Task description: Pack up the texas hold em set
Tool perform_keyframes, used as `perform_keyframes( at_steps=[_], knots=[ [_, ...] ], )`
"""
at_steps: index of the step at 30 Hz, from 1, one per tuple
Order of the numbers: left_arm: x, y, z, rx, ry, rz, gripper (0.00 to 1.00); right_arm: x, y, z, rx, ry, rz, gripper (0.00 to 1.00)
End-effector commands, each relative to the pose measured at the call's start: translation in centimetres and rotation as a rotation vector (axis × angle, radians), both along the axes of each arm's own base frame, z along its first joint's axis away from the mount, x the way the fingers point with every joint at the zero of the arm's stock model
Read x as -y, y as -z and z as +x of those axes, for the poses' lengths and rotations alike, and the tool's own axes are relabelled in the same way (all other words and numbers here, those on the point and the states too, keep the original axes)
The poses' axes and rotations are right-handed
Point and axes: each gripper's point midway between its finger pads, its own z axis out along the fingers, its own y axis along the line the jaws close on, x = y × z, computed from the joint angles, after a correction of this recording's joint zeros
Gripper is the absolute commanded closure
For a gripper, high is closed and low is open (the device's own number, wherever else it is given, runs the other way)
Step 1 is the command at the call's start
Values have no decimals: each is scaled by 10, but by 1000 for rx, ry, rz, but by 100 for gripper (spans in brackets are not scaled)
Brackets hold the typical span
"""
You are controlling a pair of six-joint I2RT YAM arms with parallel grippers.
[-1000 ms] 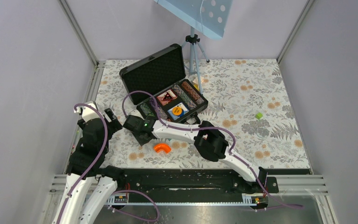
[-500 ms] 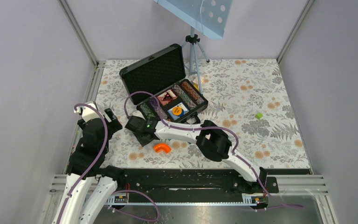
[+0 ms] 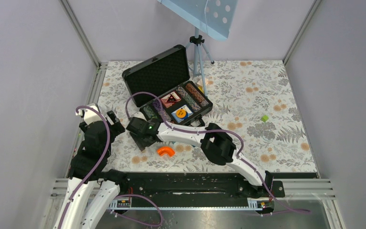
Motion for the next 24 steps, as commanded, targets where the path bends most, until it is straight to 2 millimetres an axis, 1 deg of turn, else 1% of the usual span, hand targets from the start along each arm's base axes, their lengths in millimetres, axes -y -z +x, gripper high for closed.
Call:
perform_keyframes(
  at_steps=[1,7,12,24],
  knots=[
    [0,-13,5,60,-6,-9,23,-1,1,10,14,1,-49,30],
    [-1,-13,5,62,-6,-9,23,3,21,11,6,4,-94,34],
    [-1,-13,5,58,-6,-7,23,8,32,11,-3,15,-119,35],
    [0,-12,5,57,-4,-7,23,10,49,25,-18,28,-147,39]
  ],
)
